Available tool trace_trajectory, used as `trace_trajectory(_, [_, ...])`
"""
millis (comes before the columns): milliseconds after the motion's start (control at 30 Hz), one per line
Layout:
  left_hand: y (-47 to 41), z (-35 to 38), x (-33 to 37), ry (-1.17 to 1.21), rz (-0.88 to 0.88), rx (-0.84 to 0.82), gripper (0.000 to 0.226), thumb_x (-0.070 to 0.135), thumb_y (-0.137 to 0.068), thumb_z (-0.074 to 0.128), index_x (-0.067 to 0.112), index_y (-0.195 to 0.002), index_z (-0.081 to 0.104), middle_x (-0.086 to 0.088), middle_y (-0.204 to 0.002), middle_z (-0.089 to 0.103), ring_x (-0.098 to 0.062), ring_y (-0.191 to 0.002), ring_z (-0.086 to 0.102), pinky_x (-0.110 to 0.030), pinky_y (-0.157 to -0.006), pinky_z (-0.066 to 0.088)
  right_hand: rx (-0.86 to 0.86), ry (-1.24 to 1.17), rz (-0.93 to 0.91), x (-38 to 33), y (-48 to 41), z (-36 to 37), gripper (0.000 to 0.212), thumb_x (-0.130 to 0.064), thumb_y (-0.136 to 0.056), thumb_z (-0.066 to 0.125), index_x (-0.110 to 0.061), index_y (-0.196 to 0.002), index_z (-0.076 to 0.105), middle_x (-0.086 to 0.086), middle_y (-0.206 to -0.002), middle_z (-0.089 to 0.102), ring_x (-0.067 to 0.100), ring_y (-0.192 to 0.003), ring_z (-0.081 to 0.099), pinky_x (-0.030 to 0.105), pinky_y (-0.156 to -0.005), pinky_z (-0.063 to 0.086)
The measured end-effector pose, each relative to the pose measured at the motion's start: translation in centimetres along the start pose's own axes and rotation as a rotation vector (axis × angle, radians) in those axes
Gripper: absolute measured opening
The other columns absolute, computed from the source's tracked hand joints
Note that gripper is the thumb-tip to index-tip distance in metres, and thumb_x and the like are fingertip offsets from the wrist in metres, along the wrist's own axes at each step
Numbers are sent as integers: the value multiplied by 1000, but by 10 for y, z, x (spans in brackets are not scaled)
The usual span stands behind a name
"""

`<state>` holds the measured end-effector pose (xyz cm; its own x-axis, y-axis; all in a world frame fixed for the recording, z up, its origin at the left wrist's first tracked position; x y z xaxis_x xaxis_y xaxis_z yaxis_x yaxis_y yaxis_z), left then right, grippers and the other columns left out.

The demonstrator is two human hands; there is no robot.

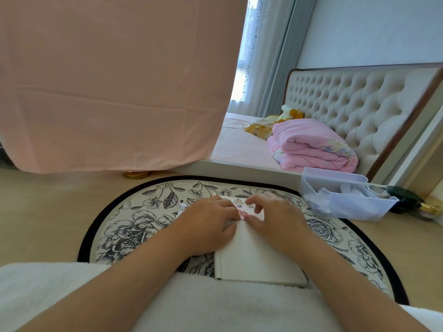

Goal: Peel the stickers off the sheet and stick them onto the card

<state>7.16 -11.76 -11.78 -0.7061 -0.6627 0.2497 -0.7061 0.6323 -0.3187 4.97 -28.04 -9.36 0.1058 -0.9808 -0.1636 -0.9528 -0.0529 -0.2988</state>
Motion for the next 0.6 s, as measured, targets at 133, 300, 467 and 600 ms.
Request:
trace_trajectory(133, [2,3,2,-103,21,-54,45,42,-92,27,30,-125,55,16,-128,60,-10,-123,46,-36,-100,38,-57,110,-149,-3,16,5,32,-42,-100,44,-38,-125,64,-14,-119,57,14,-115,52,32,-89,47])
trace_trajectory(300, [2,6,3,-99,-4,-98,39,37,-97,37,27,-134,46,13,-142,51,-9,-134,33,-34,-108,26,-229,201,-134,-3,21,12,50,-37,-102,32,-40,-153,32,-9,-141,37,18,-132,32,39,-106,36])
trace_trajectory(467, [3,8,4,-93,3,-117,40,39,-98,37,32,-138,42,15,-148,43,-12,-135,31,-35,-111,26,-299,212,-110,-9,14,13,56,-37,-101,31,-37,-157,23,-3,-139,33,21,-131,28,40,-110,28])
trace_trajectory(600, [3,7,4,-96,-2,-123,42,47,-98,37,35,-139,41,16,-149,40,-9,-137,29,-35,-112,26,-294,208,-89,-9,15,16,58,-38,-100,31,-37,-158,20,-3,-139,32,20,-132,26,40,-112,26])
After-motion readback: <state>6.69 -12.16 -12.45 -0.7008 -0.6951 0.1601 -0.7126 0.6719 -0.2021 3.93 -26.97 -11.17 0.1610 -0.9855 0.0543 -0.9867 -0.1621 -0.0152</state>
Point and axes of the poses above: each hand's wrist, its own y-axis away from the middle knuckle, its own z-axis out of the palm, x = y × z, the point moved 4 cm from there along -y, towards the middle knuckle
